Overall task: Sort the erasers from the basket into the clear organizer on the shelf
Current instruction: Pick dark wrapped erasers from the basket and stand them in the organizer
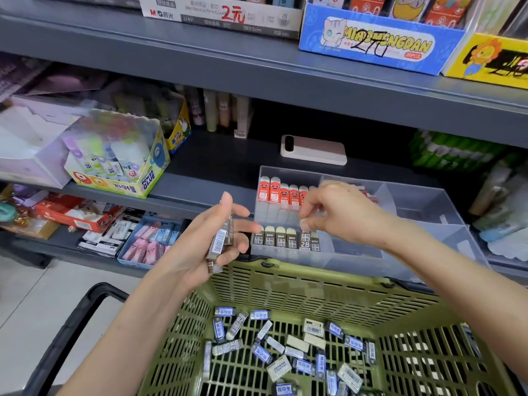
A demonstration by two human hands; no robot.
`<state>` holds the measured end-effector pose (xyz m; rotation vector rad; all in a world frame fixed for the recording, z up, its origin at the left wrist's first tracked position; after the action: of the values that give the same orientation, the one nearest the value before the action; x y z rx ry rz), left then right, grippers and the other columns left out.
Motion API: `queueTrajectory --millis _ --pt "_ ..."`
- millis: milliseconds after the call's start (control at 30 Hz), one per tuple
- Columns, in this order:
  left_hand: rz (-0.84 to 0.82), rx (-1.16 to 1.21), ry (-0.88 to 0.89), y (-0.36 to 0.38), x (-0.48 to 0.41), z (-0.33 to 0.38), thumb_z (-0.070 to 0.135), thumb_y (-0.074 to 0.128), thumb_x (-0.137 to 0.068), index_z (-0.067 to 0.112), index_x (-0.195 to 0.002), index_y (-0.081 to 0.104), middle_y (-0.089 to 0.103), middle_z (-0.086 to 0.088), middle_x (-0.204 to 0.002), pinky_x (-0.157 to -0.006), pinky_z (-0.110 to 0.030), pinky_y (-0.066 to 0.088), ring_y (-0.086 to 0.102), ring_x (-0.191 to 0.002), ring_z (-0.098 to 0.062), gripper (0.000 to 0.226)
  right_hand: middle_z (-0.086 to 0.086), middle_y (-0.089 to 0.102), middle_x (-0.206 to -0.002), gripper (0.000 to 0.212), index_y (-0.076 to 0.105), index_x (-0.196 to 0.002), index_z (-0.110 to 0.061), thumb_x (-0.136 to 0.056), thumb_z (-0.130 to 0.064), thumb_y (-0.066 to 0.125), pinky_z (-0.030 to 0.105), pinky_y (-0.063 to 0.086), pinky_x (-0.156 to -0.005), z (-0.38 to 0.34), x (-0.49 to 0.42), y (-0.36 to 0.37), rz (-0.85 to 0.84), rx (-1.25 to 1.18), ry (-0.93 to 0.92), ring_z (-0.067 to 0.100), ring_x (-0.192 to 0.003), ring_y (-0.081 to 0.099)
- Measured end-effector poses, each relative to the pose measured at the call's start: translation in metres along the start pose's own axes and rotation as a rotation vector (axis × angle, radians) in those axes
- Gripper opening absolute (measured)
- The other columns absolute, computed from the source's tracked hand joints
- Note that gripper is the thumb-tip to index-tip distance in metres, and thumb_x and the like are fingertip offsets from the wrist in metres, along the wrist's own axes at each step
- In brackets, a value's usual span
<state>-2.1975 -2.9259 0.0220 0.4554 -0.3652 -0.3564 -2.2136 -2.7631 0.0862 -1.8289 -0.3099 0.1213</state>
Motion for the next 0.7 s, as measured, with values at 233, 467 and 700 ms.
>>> queueTrajectory --millis 233,467,700 --pt "0.003 0.09 -0.006 -0.002 -0.002 -0.003 0.059 0.055 -0.07 0.01 -0.084 0.057 0.037 0.003 -0.049 -0.028 -0.012 0.028 0.033 -0.033 -0.006 0.051 -0.014 0.067 -0.092 0.015 0.073 -0.094 -0.033 -0.084 -0.04 0.064 0.026 0.014 -0.068 -0.014 0.007 0.005 0.062 0.231 -0.145 0.01 -0.089 0.038" --pt "0.177 0.041 0.105 -0.014 -0.003 0.009 0.066 0.043 -0.071 0.013 -0.083 0.054 0.038 0.003 -0.044 -0.027 -0.012 0.023 0.033 -0.029 -0.009 0.056 -0.01 0.065 -0.094 0.025 0.065 -0.101 -0.03 -0.094 -0.028 0.041 0.03 0.014 -0.069 -0.011 0.013 0.017 0.041 0.496 -0.169 0.017 -0.097 0.041" --pt "0.213 -0.024 0.177 -0.013 0.0 0.012 0.07 0.034 -0.075 0.017 -0.076 0.057 0.038 -0.002 -0.043 -0.029 -0.013 0.02 0.029 -0.029 -0.013 0.059 -0.016 0.064 -0.085 0.022 0.069 -0.11 -0.026 -0.091 -0.029 0.057 0.028 0.035 -0.083 -0.056 0.019 -0.025 0.243 -0.219 -0.176 0.009 -0.084 0.047"
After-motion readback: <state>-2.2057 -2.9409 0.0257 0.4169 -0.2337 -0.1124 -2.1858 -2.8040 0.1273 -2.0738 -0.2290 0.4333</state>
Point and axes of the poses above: each hand's wrist, its own x-axis away from the middle knuckle, its own y-axis out of the palm, z = x × y, the point moved 9 cm from there along -x, towards the middle knuckle
